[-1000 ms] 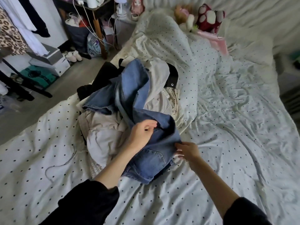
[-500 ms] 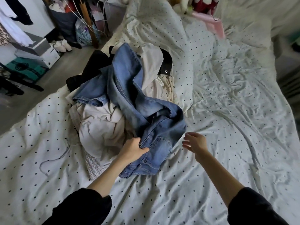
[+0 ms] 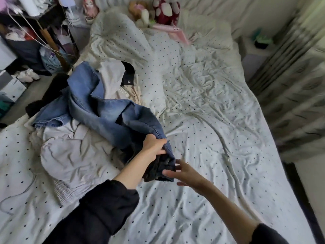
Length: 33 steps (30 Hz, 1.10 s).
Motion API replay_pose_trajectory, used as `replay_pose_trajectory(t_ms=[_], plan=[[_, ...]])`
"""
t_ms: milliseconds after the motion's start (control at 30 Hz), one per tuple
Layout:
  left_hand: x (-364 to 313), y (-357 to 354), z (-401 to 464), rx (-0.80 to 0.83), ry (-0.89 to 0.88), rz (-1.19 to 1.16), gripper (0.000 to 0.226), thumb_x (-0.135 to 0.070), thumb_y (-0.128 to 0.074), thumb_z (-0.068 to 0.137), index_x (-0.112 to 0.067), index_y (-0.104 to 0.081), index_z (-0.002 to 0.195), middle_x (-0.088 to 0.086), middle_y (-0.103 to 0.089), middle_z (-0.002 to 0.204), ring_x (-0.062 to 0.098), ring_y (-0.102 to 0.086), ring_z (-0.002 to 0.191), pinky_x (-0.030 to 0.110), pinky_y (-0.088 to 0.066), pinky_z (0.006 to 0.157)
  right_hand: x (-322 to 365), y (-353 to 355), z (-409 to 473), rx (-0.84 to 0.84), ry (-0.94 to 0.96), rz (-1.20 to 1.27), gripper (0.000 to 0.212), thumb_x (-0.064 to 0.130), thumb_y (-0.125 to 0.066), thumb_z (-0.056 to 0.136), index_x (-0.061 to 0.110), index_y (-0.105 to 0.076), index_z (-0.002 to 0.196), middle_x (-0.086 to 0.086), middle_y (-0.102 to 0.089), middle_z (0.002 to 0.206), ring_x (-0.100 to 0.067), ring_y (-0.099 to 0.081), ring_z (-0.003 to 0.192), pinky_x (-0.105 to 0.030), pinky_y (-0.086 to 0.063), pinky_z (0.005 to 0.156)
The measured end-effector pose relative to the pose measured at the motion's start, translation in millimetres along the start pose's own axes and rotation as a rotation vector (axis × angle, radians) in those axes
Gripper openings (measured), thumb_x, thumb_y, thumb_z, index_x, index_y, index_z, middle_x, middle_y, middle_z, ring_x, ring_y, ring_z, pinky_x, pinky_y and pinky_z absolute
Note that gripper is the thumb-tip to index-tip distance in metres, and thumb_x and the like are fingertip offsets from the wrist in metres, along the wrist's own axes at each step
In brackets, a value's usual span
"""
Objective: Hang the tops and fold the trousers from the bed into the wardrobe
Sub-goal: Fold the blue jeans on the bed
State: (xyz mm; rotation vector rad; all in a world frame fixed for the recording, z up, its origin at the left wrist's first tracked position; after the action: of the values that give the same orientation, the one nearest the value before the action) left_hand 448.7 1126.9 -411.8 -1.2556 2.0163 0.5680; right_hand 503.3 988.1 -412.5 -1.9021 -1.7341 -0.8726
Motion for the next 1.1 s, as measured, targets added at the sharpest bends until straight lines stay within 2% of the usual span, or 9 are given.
replay_pose_trajectory(t_ms=[167,367,433,500,567,667,833,967,1100], plan=[[-8.9,-89.9,-23.6,0.022,-0.082,0.091,0.017,-0.003,-0.061,0.088,0.001,-0.056,0.103,0.019,-0.059,0.114,0.028,-0.061,0.096,0.031,-0.056,0.064,-32.0,91.9,-18.5,-0.41,0.084,-0.104,0.008,0.008,-0.062,0.077,0.009,-0.06,0.085,-0.007,-0.06,0.079,-0.023,-0.056,0.076,-0.029,-0.045,0.064],[-14.5,-221.0,-40.7,0.101,-0.213,0.341,0.013,-0.015,-0.058,0.092,-0.001,-0.057,0.093,0.016,-0.061,0.105,0.024,-0.063,0.088,0.032,-0.057,0.074,-87.5,222.0,-62.0,-0.391,0.019,0.293,0.008,-0.005,-0.059,0.081,0.001,-0.064,0.084,-0.014,-0.062,0.079,-0.024,-0.059,0.072,-0.027,-0.055,0.065],[-9.8,-279.4,-48.3,0.147,-0.251,0.538,0.025,-0.023,-0.057,0.092,-0.007,-0.05,0.074,0.008,-0.058,0.081,0.018,-0.056,0.071,0.033,-0.053,0.066,-118.1,278.5,-81.0,-0.448,-0.013,0.311,0.009,-0.002,-0.059,0.083,0.006,-0.061,0.08,-0.015,-0.062,0.084,-0.025,-0.06,0.077,-0.033,-0.057,0.072],[0.9,-329.4,-56.8,0.201,-0.281,0.727,0.036,-0.028,-0.053,0.094,-0.011,-0.042,0.065,0.006,-0.05,0.07,0.017,-0.05,0.065,0.029,-0.04,0.057,-151.8,326.4,-99.7,-0.539,-0.07,0.321,0.012,-0.001,-0.059,0.084,0.008,-0.059,0.076,-0.011,-0.06,0.08,-0.02,-0.058,0.071,-0.029,-0.055,0.064],[16.4,-378.9,-64.2,0.298,-0.317,0.814,0.027,-0.024,-0.046,0.097,-0.007,-0.063,0.086,0.009,-0.064,0.099,0.022,-0.059,0.094,0.031,-0.044,0.077,-184.8,370.7,-121.4,-0.657,-0.131,0.386,0.014,-0.001,-0.058,0.085,0.009,-0.059,0.075,-0.009,-0.057,0.074,-0.017,-0.054,0.064,-0.024,-0.05,0.055],[33.8,-426.2,-74.9,0.4,-0.354,0.901,0.036,-0.018,-0.037,0.099,-0.014,-0.052,0.132,0.001,-0.05,0.139,0.019,-0.046,0.126,0.02,-0.035,0.091,-226.6,425.1,-147.6,-0.81,-0.187,0.506,0.014,-0.003,-0.057,0.086,0.006,-0.059,0.076,-0.008,-0.056,0.071,-0.016,-0.053,0.062,-0.025,-0.048,0.051],[61.8,-454.8,-50.1,0.498,-0.408,1.122,0.044,-0.016,-0.038,0.099,-0.011,-0.036,0.143,0.006,-0.025,0.154,0.018,-0.022,0.142,0.023,-0.018,0.11,-269.3,479.2,-141.4,-0.939,-0.219,0.524,0.008,0.0,-0.062,0.085,0.004,-0.065,0.092,-0.006,-0.059,0.075,-0.022,-0.057,0.077,-0.034,-0.054,0.063],[77.3,-443.9,-18.8,0.539,-0.444,1.285,0.049,-0.018,-0.042,0.099,-0.013,-0.029,0.146,0.008,-0.019,0.155,0.017,-0.014,0.144,0.023,-0.012,0.111,-266.7,511.4,-106.8,-1.076,-0.157,0.509,0.02,0.007,-0.063,0.082,0.008,-0.068,0.102,-0.008,-0.063,0.088,-0.022,-0.057,0.079,-0.039,-0.054,0.082],[108.9,-418.5,9.6,0.54,-0.42,1.445,0.056,-0.019,-0.048,0.096,-0.017,-0.026,0.147,0.008,-0.018,0.156,0.02,-0.013,0.144,0.029,-0.012,0.115,-294.0,494.2,-63.3,-0.977,-0.16,0.663,0.039,0.009,-0.057,0.087,0.006,-0.052,0.125,-0.01,-0.06,0.111,-0.024,-0.057,0.095,-0.048,-0.048,0.095]])
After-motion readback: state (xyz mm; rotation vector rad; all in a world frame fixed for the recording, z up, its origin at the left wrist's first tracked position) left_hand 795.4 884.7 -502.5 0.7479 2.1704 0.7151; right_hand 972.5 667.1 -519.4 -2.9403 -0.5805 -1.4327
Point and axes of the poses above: each hand's wrist, its own z-axis towards the middle knuckle, its own y-axis out of the back of the hand, x = y × z, the point moved 8 cm from there along z, towards the middle knuckle
